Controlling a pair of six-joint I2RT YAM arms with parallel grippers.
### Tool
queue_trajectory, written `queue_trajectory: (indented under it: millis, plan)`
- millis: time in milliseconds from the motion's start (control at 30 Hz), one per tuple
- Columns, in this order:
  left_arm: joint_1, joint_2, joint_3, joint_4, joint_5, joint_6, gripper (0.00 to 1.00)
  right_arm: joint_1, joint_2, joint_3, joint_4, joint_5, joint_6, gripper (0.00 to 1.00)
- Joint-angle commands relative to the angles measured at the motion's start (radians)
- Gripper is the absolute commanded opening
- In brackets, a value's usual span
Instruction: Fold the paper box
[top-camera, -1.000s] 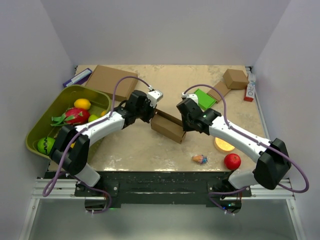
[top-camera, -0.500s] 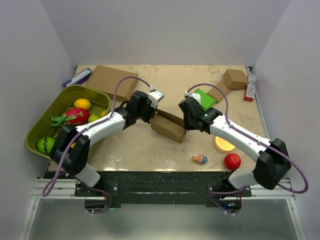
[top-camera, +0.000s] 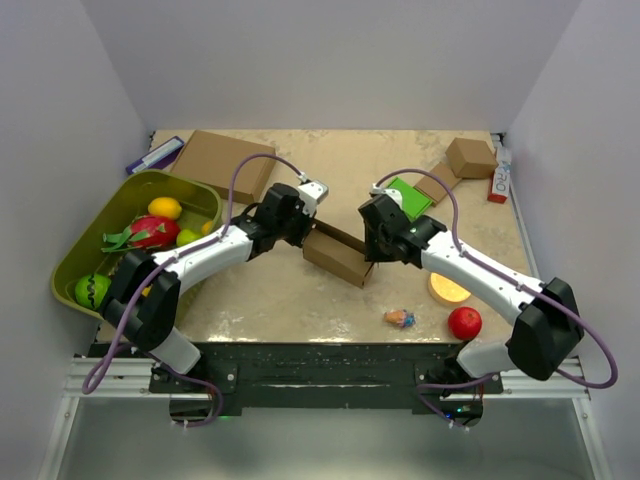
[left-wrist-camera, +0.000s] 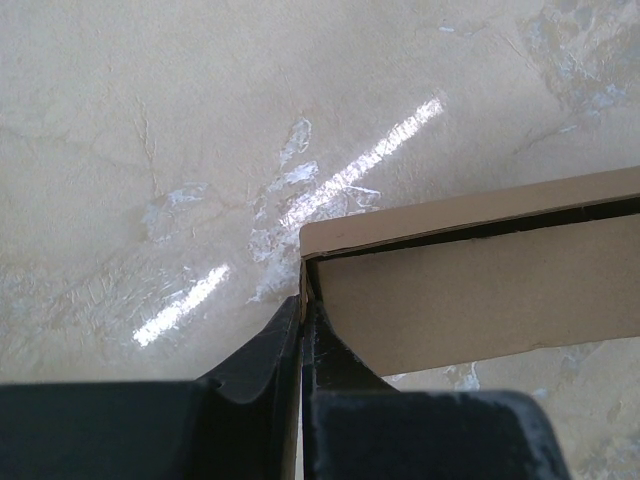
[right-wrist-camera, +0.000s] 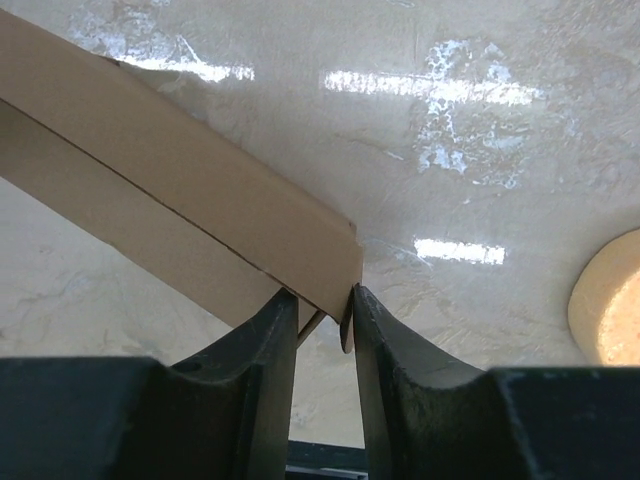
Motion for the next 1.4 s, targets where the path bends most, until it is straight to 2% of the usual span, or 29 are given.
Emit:
queue_trajectory:
  millis: [0,433,533,700,867,1367]
  plan:
    - [-0.015,-0.013,-0.001,-0.071,0.005,-0.026,0.05,0.001,-0.058,-0.023,-0.008,-0.016,0.039,0.33]
    - [-0.013,-0.020,0.001,-0.074,0.005,-0.026,0.05,0.002,-0.071,-0.068,-0.016,-0.014,0.060,0.31]
    - [-0.015,-0.022,0.001,-0.074,0.005,-0.026,0.05,0.001,-0.074,-0.075,-0.010,-0.013,0.063,0.27]
    - [-0.018,-0.025,0.001,-0.074,0.007,-0.026,0.05,0.002,-0.094,-0.075,0.013,-0.045,0.074,0.11]
    - [-0.026,-0.026,-0.002,-0.074,0.000,-0.028,0.05,0.001,-0.092,-0.072,0.031,-0.099,0.097,0.02]
    - [-0.086,-0.020,-0.008,-0.088,-0.085,-0.017,0.05,-0.001,-0.060,-0.048,0.051,-0.135,0.163,0.00]
